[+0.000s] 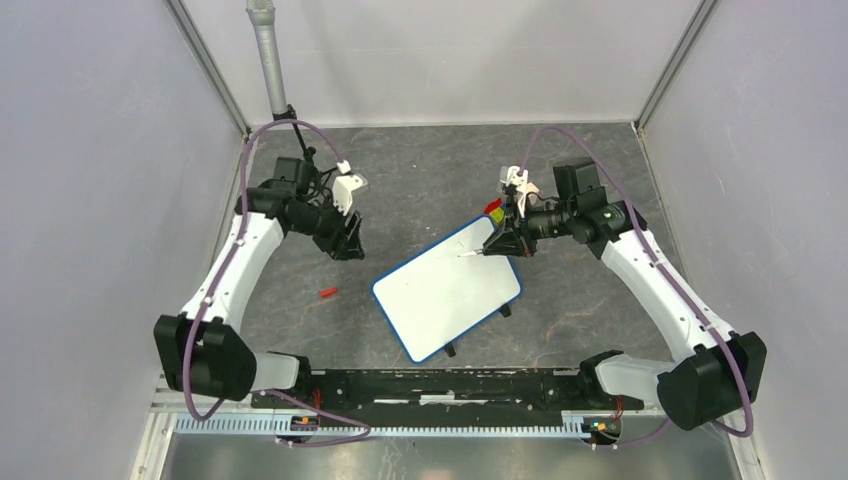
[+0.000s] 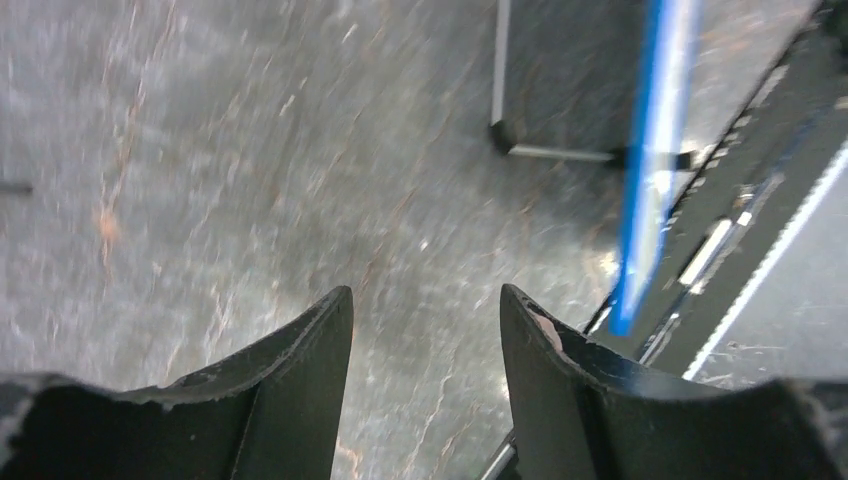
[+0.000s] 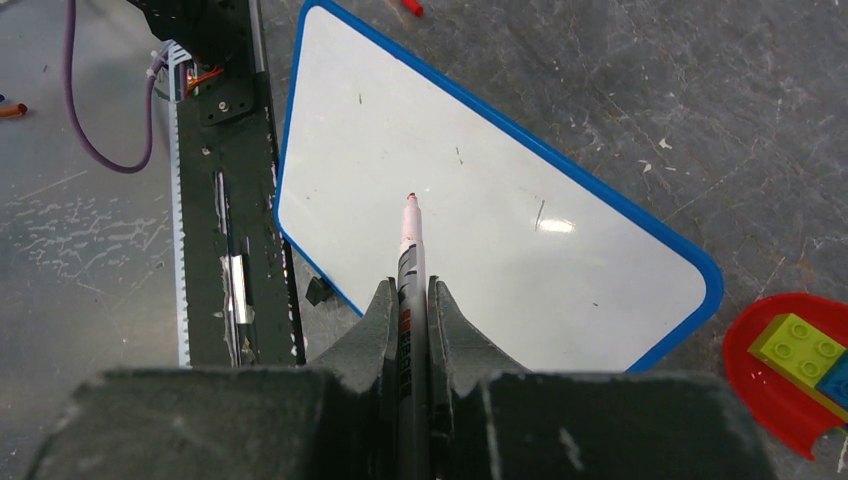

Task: Write a sentence on the whiteboard
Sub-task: Place the pen cap at the center of the board, then write a sentence on the whiteboard.

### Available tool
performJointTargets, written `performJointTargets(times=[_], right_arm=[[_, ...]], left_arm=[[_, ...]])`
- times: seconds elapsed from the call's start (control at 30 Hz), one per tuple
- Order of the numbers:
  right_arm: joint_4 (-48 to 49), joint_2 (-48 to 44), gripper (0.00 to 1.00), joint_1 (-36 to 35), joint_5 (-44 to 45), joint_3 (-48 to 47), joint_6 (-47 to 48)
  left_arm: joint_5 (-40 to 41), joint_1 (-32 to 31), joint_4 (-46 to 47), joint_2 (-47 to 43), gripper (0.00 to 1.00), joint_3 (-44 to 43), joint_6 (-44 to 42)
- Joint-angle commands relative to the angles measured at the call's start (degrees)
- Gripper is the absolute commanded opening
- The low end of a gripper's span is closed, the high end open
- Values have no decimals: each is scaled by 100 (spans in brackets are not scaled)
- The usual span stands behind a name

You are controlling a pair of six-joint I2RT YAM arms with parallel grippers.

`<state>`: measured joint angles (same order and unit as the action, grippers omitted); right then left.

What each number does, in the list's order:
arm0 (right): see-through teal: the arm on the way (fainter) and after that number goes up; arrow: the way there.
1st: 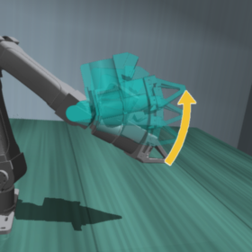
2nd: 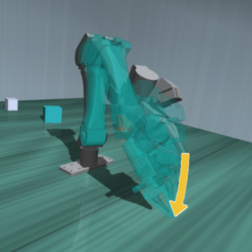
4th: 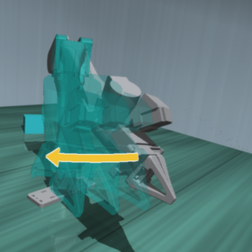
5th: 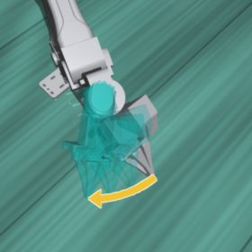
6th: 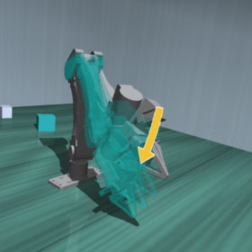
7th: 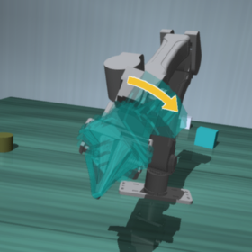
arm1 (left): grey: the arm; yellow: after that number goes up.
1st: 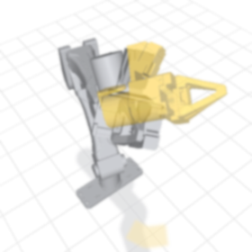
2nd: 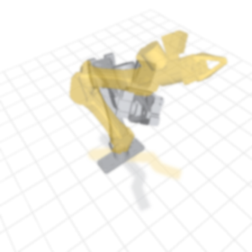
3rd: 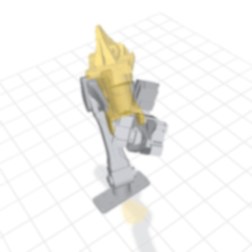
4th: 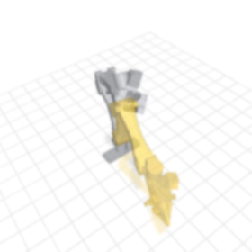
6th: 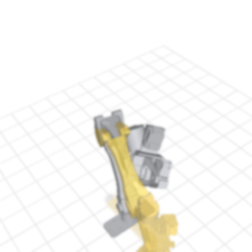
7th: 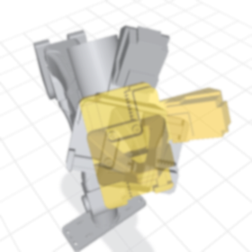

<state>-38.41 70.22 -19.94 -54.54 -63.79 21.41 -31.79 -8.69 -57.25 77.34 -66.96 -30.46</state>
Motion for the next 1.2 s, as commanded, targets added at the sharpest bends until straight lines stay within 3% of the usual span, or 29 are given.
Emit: performJointTargets(times=[0.0,0.1,0.3,0.5,0.6,0.8,0.97,1.17], right_arm=[[-72,-34,0,-18,-291,-357,165],[-255,-43,0,-5,-294,-484,301],[-673,-118,0,-13,-213,-600,592],[-685,-236,0,-9,-143,-499,628],[-742,-232,0,-12,-149,-499,679],[-920,-184,0,-5,-109,-474,836],[-1005,-177,0,-8,-92,-468,922],[-1093,-198,0,-9,-91,-463,975]], left_arm=[[-1794,-5,45,-205,62,-355,411],[-2394,-132,918,-50,63,-333,1227],[-2156,-888,2193,558,66,-470,2273],[-2039,-1406,2368,1380,63,-841,2499],[-2076,-1664,2159,1700,56,-1043,2312],[-2192,-2028,1821,2118,30,-1289,1996],[-2193,-2262,1564,2402,26,-1506,1791],[-2160,-2483,1299,2655,11,-1760,1559]])
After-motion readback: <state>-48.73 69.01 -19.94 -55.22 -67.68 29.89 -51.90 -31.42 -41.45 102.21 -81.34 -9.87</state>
